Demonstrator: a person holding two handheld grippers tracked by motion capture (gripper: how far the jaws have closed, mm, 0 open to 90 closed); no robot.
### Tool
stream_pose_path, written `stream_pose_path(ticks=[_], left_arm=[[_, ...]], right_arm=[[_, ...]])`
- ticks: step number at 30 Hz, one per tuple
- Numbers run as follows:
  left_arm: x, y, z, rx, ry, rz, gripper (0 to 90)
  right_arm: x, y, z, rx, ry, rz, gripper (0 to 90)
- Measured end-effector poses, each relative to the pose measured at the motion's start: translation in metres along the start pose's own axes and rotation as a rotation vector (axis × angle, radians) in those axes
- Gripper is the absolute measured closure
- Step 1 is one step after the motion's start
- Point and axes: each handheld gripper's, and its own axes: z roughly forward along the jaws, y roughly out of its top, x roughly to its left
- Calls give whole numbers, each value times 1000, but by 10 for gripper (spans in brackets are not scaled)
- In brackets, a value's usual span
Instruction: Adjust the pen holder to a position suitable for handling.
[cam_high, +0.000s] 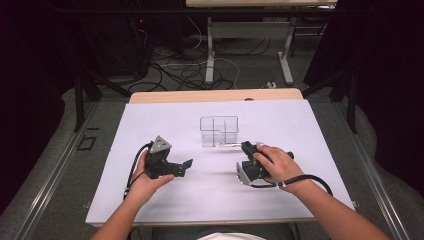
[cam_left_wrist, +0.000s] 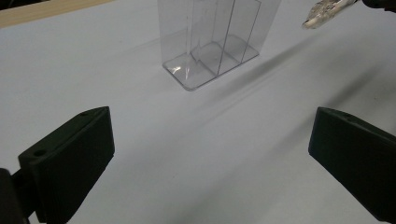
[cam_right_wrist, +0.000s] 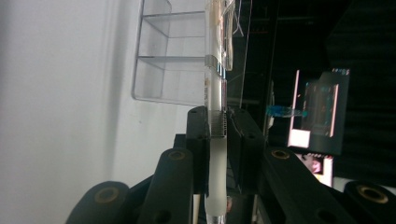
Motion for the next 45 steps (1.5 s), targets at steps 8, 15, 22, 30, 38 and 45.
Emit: stream_pose_path(ticks=[8,15,22,30,38,45], left_arm=[[-3,7,0,-22,-17,15,22],[-1,13,-3,-32,-28,28,86],[-3,24,-6,-25,-10,69,207],[-8,39,-10,-20,-21,137,346],[-17,53,-7,-3,-62,190,359],[-26,61,2,23,-80,219,384]], right_arm=[[-17,9,0,-19,-36,-168,792],[-39,17,2,-23,-36,-283,792],[-54,24,5,-31,-48,-377,791],[-54,33,7,-43,-41,-418,791],[-43,40,5,-57,-17,-464,791],[-37,42,8,-60,1,-499,791]])
